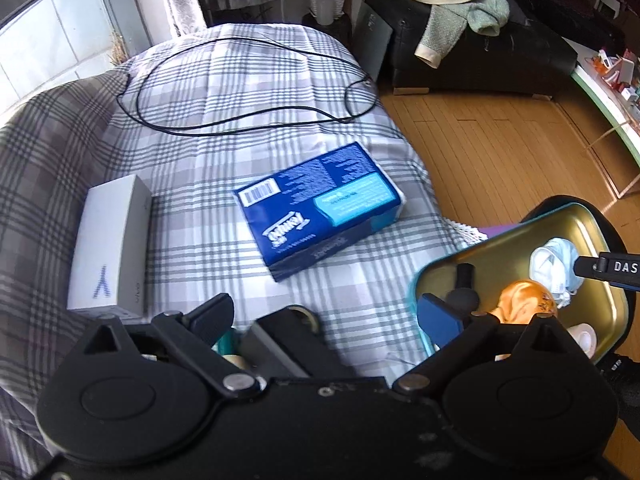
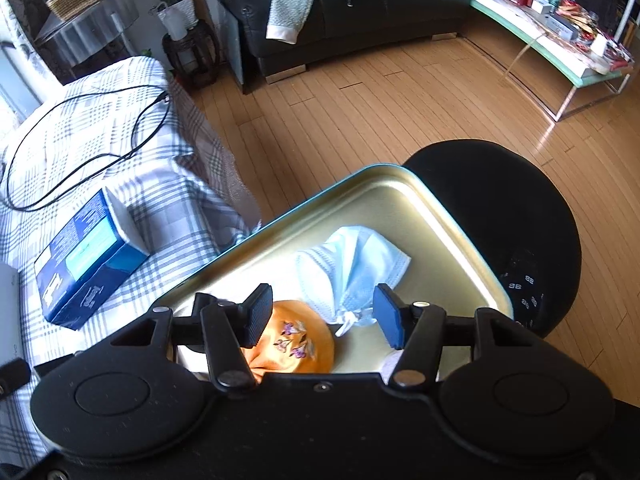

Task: Organize soft objects
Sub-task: 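Move both tools back from the tray over the bed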

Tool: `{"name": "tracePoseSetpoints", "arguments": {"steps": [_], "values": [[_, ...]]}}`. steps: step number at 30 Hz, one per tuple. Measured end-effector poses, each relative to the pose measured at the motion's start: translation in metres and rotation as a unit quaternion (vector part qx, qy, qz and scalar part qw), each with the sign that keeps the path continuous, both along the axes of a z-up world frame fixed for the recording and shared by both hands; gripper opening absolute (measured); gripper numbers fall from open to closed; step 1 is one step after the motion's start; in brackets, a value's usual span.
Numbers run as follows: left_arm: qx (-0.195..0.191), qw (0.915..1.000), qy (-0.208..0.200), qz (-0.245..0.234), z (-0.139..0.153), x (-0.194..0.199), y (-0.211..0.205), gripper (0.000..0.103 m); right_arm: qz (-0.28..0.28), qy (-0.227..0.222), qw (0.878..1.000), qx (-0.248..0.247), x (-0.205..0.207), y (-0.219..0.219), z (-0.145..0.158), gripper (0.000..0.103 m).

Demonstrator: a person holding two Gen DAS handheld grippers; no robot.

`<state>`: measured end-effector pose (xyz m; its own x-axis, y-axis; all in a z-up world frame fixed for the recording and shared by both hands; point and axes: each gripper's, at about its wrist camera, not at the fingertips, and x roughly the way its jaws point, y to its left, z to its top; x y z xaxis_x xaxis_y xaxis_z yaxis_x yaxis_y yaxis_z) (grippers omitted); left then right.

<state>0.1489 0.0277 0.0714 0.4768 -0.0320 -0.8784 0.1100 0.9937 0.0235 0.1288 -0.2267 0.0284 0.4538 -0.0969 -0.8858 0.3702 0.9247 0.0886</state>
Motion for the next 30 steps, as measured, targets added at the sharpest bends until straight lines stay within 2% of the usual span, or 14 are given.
{"name": "tracePoseSetpoints", "arguments": {"steps": [3,6,14,19,25,30], "values": [[0.014,0.9996,-0.01,0.021,-0.001,0.0,0.027,0.099,0.02,-0.003,1.0,-0.002,0.001,0.013,0.001,0.055],[0.011,0.9989,-0.01,0.045,-0.004,0.001,0.056,0.099,0.044,-0.006,0.999,-0.007,0.002,0.029,0.002,0.055],[0.009,0.9945,0.014,0.103,-0.034,0.004,0.118,0.1,0.106,-0.01,0.994,-0.01,0.011,0.077,0.002,0.055],[0.021,0.9923,0.024,0.12,-0.058,0.003,0.14,0.1,0.154,-0.01,0.988,-0.007,0.013,0.114,0.002,0.055],[0.015,0.9901,0.034,0.135,-0.075,0.001,0.159,0.1,0.229,0.001,0.973,-0.014,0.015,0.163,-0.007,0.055],[0.012,0.9894,0.034,0.141,-0.078,0.001,0.165,0.1,0.248,0.015,0.968,-0.023,0.032,0.189,-0.025,0.055]]}}
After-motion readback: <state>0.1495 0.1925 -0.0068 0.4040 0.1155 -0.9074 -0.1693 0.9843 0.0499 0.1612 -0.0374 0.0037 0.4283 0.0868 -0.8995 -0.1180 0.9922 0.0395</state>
